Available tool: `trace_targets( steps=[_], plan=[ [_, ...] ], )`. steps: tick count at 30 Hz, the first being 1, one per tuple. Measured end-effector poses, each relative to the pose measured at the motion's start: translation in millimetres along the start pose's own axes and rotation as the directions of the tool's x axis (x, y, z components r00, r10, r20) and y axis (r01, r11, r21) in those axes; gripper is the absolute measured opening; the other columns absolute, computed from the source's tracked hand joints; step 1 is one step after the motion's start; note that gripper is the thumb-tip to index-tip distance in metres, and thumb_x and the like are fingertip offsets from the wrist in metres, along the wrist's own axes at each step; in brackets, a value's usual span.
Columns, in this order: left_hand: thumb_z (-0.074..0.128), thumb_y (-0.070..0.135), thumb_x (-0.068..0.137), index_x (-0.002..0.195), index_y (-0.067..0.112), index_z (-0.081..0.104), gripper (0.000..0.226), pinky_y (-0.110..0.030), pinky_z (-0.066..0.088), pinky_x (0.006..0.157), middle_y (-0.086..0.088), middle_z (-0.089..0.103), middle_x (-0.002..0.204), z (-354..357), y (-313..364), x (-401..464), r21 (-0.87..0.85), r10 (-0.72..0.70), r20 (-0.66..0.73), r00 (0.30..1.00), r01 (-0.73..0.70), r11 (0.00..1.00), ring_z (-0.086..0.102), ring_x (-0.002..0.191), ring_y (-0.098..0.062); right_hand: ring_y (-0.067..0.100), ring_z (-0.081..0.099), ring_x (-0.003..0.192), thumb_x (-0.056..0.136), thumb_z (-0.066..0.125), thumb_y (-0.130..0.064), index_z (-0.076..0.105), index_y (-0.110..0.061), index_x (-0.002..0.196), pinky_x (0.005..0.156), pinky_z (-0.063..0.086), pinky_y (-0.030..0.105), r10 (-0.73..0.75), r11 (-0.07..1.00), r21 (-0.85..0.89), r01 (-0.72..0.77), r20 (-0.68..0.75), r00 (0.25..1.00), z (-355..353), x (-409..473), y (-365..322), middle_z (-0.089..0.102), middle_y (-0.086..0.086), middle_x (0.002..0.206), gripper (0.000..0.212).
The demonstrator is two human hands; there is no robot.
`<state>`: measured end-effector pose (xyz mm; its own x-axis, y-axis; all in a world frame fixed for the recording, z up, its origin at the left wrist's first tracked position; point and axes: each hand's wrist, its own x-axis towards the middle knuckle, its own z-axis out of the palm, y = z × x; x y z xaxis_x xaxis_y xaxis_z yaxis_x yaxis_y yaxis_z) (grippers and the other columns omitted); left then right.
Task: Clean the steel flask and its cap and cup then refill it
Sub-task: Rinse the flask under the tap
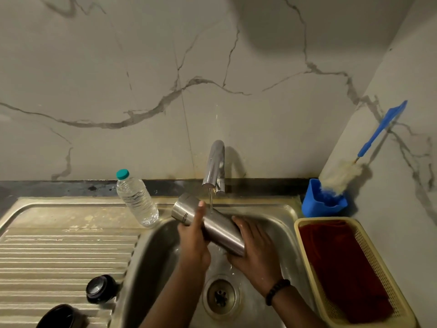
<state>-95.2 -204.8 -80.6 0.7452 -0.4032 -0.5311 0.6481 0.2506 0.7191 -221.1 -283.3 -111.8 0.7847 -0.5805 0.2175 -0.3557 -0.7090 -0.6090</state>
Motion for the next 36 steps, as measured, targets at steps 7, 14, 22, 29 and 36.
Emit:
trace_targets(
  steps=[7, 14, 22, 29, 36],
  plan=[
    [0.077, 0.04, 0.073, 0.145, 0.012, 0.045, 0.083, -0.053, 0.049, 0.104, -0.019, 0.061, 0.135, -18.9, 19.0, 15.9, -0.216, 0.091, -0.023, 0.996, -0.094, 0.972, 0.062, 0.121, -0.034, 0.022, 0.07, 0.094, 0.089, 0.059, -0.043, 0.057, -0.027, 0.119, 0.081, 0.058, 0.035, 0.227, 0.564, 0.692, -0.45, 0.395, 0.89, -30.7, 10.6, 1.5, 0.07, 0.004, 0.107, 0.034],
    [0.076, 0.032, 0.076, 0.149, 0.011, 0.033, 0.088, -0.044, 0.054, 0.092, -0.021, 0.053, 0.144, -20.0, 17.9, 17.9, -0.237, 0.104, -0.025, 0.994, -0.107, 0.966, 0.058, 0.125, -0.034, 0.023, 0.072, 0.095, 0.091, 0.063, -0.027, 0.053, -0.021, 0.119, 0.084, 0.058, 0.034, 0.17, 0.523, 0.757, -0.392, 0.358, 0.918, -30.2, 19.4, -17.7, 0.067, 0.007, 0.114, 0.03],
    [0.097, 0.034, 0.046, 0.15, 0.022, 0.033, 0.123, -0.045, 0.056, 0.088, -0.02, 0.053, 0.14, -29.9, 9.3, 11.7, -0.16, 0.103, 0.118, 0.988, -0.084, 0.984, 0.059, 0.121, -0.035, 0.009, 0.056, 0.107, 0.075, 0.08, -0.042, 0.04, -0.031, 0.128, 0.091, 0.055, 0.031, 0.091, 0.922, 0.268, -0.281, 0.555, 0.827, -43.5, 38.2, -13.7, 0.051, -0.009, 0.122, 0.068],
    [0.077, 0.025, 0.073, 0.146, 0.026, 0.04, 0.082, -0.039, 0.06, 0.084, -0.015, 0.059, 0.136, -20.8, -14.5, -5.1, 0.044, 0.031, 0.344, 0.939, -0.049, 0.998, 0.062, 0.121, -0.032, 0.011, 0.06, 0.109, 0.062, 0.083, -0.053, 0.032, -0.034, 0.141, 0.089, 0.057, 0.036, 0.105, 0.862, 0.32, -0.394, 0.647, 0.755, -38.1, 23.8, -8.0, 0.054, -0.008, 0.127, 0.096],
    [0.077, 0.055, 0.073, 0.146, 0.013, 0.041, 0.091, -0.047, 0.053, 0.095, -0.02, 0.058, 0.135, -19.3, 8.8, 17.3, 0.03, 0.034, 0.101, 0.994, -0.037, 0.999, 0.061, 0.119, -0.035, 0.008, 0.054, 0.103, 0.069, 0.08, -0.041, 0.029, -0.045, 0.127, 0.087, 0.056, 0.033, 0.187, 0.923, 0.216, -0.32, 0.473, 0.861, -23.9, 1.6, 6.5, 0.047, -0.01, 0.121, 0.078]
  ],
)
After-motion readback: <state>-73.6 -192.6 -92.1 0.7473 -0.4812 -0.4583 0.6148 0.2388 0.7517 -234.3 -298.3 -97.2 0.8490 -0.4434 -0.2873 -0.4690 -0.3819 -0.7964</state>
